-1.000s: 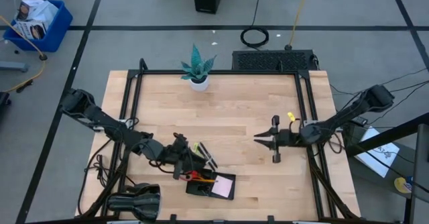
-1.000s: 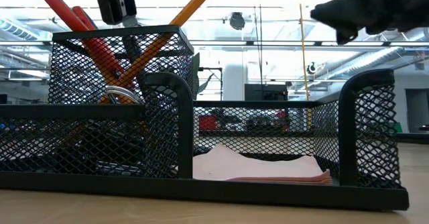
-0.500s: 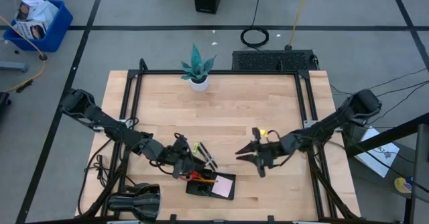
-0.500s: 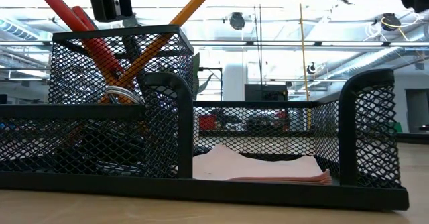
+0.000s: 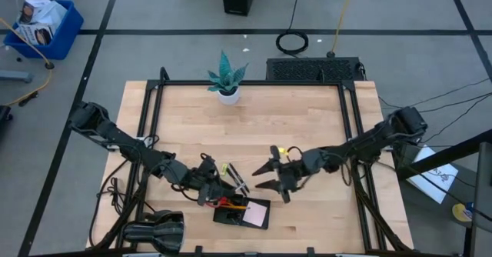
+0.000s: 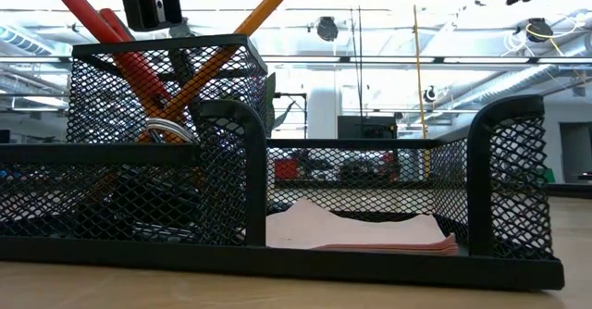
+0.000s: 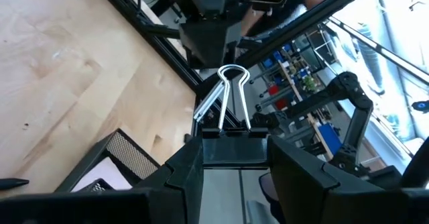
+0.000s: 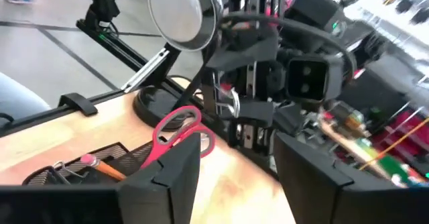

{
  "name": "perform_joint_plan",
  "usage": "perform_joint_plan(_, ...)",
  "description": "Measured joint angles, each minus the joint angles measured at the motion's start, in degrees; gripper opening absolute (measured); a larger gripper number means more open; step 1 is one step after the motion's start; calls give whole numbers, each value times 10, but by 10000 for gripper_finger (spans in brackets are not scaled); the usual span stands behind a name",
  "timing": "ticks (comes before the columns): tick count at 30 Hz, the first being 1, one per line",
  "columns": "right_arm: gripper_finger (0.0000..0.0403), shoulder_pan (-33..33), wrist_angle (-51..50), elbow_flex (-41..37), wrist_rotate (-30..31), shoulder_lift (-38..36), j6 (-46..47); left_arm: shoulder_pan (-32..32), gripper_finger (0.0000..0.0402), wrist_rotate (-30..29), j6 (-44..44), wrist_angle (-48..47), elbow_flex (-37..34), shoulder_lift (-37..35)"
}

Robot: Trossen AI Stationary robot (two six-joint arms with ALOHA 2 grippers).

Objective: Pick and place office supplies into organizer
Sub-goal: Put the black binder clip into the black desk organizer

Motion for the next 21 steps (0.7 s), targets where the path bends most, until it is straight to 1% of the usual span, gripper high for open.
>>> perform_joint_plan(4,179,-11,1,19,-25,17,-3,0,147,1,0,-4,0,0)
perform_joint_plan(9,170,-23,1,37,-69,18,15,0,147,1,0,-13,0,0)
perform_joint_plan(16,168,-24,3,44,-83,21,18,1,147,1,4,-13,0,0)
perform_joint_plan(21,167,-32,21,45,-84,47,30,8,147,0,5,-13,0,0)
